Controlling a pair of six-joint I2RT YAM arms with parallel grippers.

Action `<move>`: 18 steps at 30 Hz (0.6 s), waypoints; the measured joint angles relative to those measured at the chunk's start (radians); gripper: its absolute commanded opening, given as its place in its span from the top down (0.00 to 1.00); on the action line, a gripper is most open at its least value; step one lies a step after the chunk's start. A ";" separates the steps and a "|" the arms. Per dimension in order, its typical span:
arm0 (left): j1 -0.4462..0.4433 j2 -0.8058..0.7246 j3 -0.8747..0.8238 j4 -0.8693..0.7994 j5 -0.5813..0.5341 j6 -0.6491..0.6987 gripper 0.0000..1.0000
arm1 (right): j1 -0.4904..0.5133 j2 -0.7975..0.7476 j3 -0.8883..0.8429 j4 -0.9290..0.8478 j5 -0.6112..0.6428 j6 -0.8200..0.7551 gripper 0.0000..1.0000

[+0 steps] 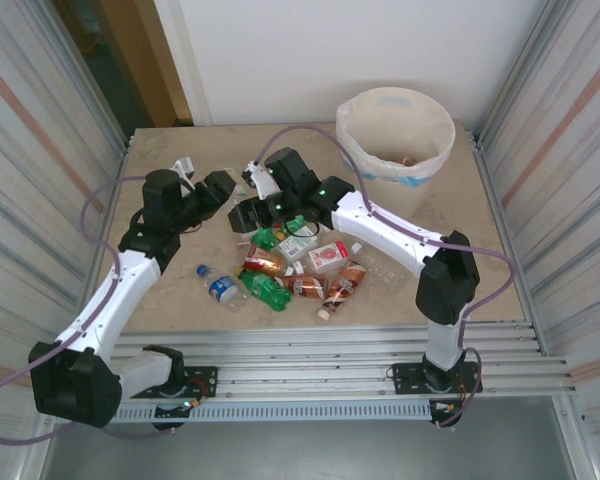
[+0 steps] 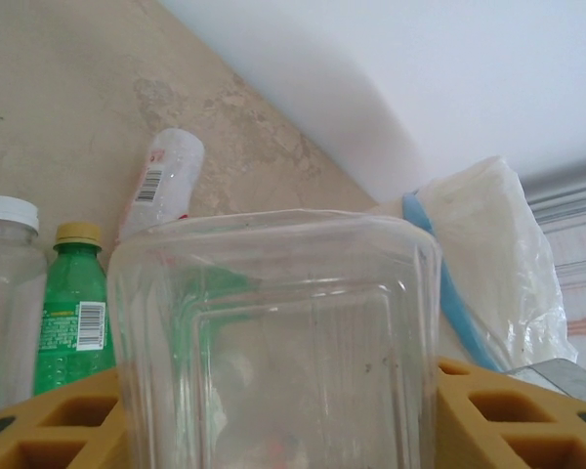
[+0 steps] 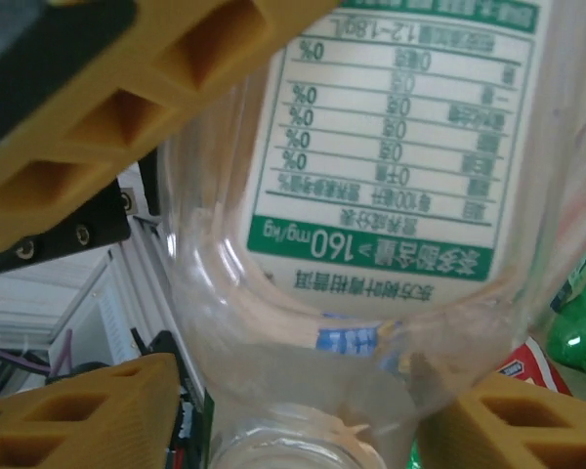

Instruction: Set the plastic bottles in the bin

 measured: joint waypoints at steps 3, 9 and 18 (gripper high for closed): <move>0.000 0.003 0.000 0.006 -0.002 -0.002 0.64 | -0.002 0.012 0.010 -0.013 0.005 0.001 0.59; -0.001 0.004 0.000 0.014 -0.008 0.005 0.27 | -0.004 0.019 0.024 -0.029 0.018 0.019 0.85; -0.005 -0.037 0.002 0.006 0.001 0.045 0.01 | -0.007 -0.003 0.038 -0.115 0.116 -0.045 0.89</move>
